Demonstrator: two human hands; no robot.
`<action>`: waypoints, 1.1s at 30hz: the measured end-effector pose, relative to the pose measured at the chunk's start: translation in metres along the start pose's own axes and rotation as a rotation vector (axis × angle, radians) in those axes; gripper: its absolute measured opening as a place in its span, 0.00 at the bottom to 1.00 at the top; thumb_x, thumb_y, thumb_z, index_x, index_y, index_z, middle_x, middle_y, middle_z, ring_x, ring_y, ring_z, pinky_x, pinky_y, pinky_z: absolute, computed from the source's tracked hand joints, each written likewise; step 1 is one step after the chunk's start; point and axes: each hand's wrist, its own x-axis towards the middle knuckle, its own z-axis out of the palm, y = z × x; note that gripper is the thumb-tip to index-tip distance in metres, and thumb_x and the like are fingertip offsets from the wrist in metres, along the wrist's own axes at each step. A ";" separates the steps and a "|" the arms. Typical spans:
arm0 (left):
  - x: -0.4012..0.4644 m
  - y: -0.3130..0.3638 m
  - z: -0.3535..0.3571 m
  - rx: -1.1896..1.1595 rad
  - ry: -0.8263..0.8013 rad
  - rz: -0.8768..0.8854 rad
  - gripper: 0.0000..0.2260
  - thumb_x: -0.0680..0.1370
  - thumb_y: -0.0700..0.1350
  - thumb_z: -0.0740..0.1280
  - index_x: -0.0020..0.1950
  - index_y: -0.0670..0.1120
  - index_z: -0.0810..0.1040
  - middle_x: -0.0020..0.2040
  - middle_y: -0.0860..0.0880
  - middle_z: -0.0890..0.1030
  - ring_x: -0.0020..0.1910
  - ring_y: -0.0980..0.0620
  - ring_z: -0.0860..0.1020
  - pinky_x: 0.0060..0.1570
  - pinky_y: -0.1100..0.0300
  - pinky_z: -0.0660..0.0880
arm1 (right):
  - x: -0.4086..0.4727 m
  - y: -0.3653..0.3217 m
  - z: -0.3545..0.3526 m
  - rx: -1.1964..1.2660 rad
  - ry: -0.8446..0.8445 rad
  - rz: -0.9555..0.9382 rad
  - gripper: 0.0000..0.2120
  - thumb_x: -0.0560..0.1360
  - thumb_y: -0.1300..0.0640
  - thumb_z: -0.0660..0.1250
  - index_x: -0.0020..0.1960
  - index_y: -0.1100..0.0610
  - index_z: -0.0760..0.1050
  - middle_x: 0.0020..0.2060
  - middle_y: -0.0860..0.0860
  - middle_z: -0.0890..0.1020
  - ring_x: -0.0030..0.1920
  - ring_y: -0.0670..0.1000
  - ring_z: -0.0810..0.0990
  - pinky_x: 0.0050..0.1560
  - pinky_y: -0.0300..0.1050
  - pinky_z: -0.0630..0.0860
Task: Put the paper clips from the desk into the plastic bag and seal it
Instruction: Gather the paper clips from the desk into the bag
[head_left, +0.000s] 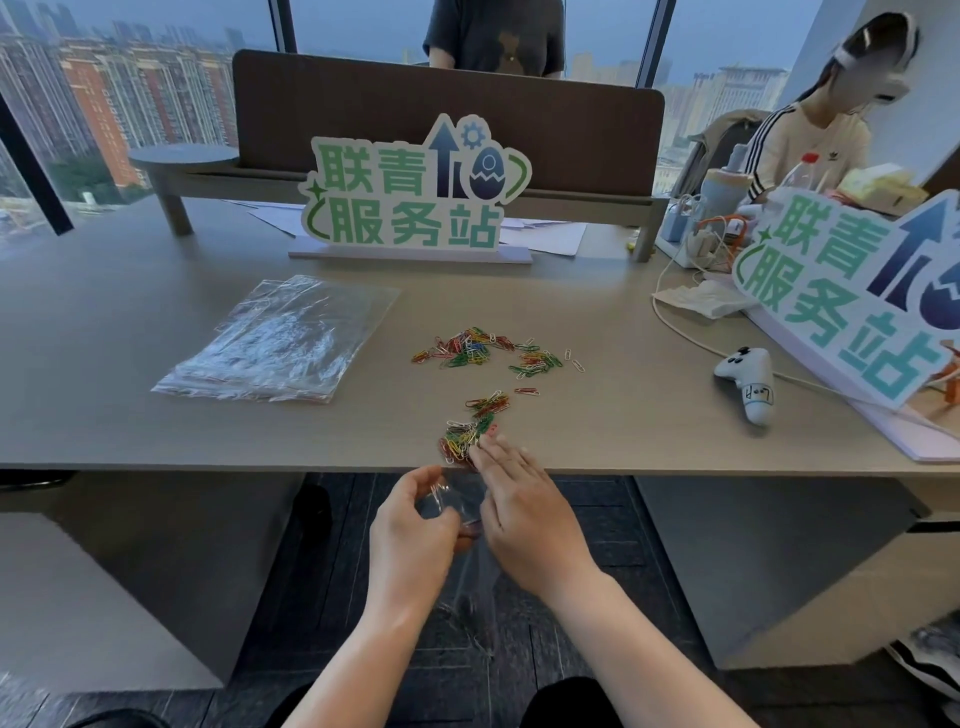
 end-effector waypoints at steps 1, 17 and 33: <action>0.000 0.000 -0.001 -0.006 0.001 -0.001 0.19 0.76 0.32 0.68 0.62 0.50 0.78 0.57 0.52 0.81 0.44 0.48 0.87 0.43 0.52 0.85 | -0.002 -0.003 0.000 0.006 0.002 -0.003 0.33 0.74 0.49 0.39 0.76 0.57 0.57 0.76 0.51 0.60 0.77 0.46 0.52 0.74 0.39 0.42; -0.001 0.006 -0.017 -0.012 -0.001 -0.026 0.18 0.78 0.31 0.66 0.63 0.49 0.77 0.59 0.55 0.78 0.35 0.47 0.87 0.43 0.54 0.84 | 0.090 0.042 -0.025 0.037 -0.151 0.258 0.26 0.79 0.54 0.51 0.77 0.53 0.55 0.77 0.51 0.57 0.77 0.53 0.51 0.74 0.49 0.49; 0.002 0.006 -0.023 0.015 0.039 -0.028 0.19 0.78 0.32 0.67 0.65 0.50 0.77 0.60 0.52 0.79 0.34 0.51 0.87 0.41 0.56 0.84 | 0.053 -0.001 -0.005 0.038 -0.110 0.035 0.24 0.80 0.58 0.51 0.76 0.56 0.59 0.76 0.52 0.60 0.77 0.50 0.53 0.75 0.44 0.48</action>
